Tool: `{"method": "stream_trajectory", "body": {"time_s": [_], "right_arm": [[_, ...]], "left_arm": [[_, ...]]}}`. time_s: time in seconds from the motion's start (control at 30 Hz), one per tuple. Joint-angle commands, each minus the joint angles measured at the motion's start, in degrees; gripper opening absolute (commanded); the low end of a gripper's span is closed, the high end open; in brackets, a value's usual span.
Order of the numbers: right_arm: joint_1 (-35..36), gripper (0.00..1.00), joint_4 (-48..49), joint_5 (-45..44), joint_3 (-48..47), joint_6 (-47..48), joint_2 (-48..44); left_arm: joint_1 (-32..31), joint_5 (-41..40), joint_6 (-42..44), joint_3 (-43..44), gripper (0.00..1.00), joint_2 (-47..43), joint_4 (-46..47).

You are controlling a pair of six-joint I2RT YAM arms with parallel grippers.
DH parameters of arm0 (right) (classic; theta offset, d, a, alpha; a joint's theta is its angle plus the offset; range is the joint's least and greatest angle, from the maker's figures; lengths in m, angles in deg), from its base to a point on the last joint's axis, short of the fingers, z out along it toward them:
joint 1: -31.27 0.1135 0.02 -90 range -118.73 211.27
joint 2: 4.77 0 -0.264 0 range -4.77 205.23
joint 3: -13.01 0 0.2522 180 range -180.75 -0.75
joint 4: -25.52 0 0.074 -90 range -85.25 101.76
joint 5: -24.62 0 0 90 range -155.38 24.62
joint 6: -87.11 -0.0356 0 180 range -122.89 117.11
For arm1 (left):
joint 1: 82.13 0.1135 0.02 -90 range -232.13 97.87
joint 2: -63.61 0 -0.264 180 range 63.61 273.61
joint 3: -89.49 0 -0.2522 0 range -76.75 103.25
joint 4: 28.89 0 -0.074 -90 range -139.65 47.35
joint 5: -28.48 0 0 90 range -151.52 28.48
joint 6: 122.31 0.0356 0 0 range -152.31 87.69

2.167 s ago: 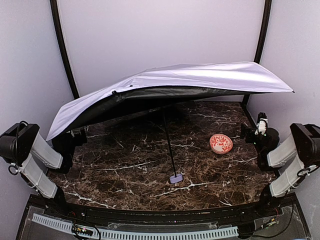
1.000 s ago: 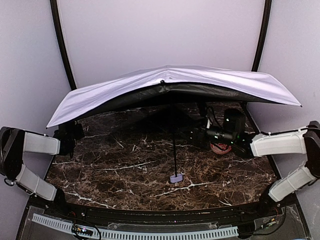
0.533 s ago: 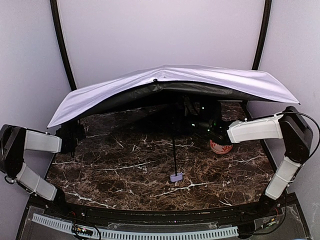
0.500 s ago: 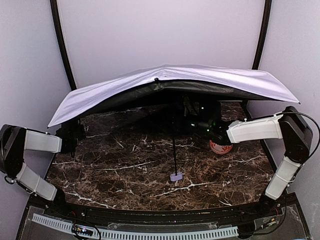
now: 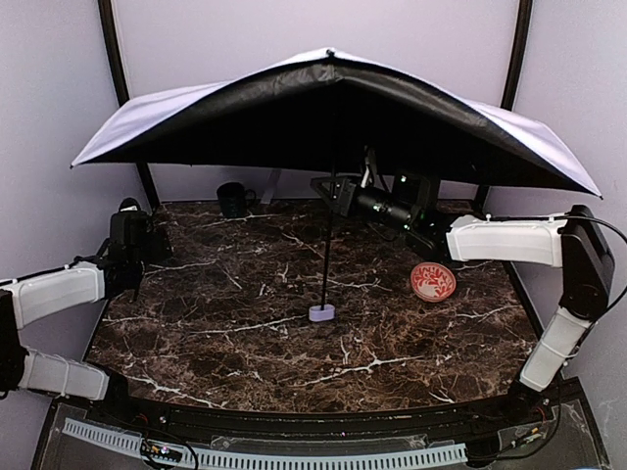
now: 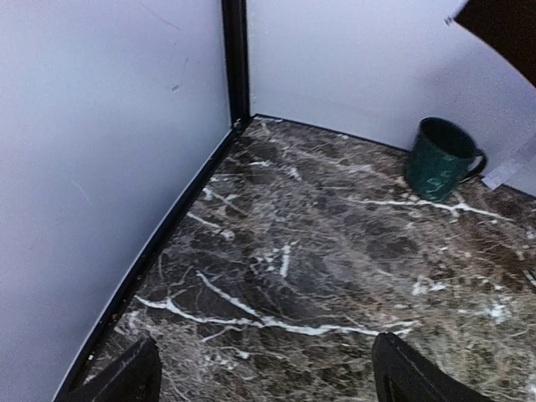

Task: Put away the umbrella

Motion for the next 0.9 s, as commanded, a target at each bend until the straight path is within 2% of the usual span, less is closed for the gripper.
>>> {"method": "stream_trajectory", "body": {"time_s": [0.0, 0.03, 0.13, 0.27, 0.33, 0.4, 0.5, 0.6, 0.73, 0.87], "right_arm": [[-0.22, 0.0, 11.74, 2.15, -6.43, -4.4, -3.6], [-0.33, 0.0, 12.73, 2.97, -7.39, -5.2, -3.29], [-0.75, 0.0, 15.87, 5.49, -10.2, -7.76, -1.55], [-0.86, 0.0, 16.41, 10.0, -15.13, -9.71, 1.9], [-0.87, 0.0, 17.04, 13.42, -17.07, -11.4, 3.72], [-0.72, 0.0, 17.39, 17.87, -19.05, -13.1, 5.3], [-0.06, 0.0, 16.05, 24.3, -22.09, -14.75, 7.23], [1.34, 0.0, 13.27, 26.44, -23.52, -12.52, 7.92], [2.26, 0.0, 12.32, 23.8, -23.39, -10.82, 7.82], [2.57, 0.0, 15.75, 22.15, -23.15, -12.17, 8.54]], "left_arm": [[-1.84, 8.07, -5.06, -1.62, 0.89, -8.08, -5.27], [-2.35, 9.78, -4.47, -2.21, 0.88, -9.92, -4.7], [-4.85, 18.8, 0.69, -3.54, 0.78, -14.87, -0.64], [-10.53, 45.34, 8.35, -0.71, 0.75, -15.86, 2.77], [-13.65, 59.94, 9.3, 2.09, 0.79, -13.62, 4.51], [-16.24, 68.76, 8.17, 5.61, 0.82, -10.39, 5.84], [-17.69, 76.51, 4.0, 10.24, 0.89, -5.28, 8.32], [-19.99, 80.3, 1.7, 12.63, 0.9, -1.57, 11.54], [-26.05, 80.39, 3.91, 11.9, 0.9, 0.58, 16.41], [-28.17, 75.92, 1.79, 9.81, 0.89, 2.75, 20.98]]}}
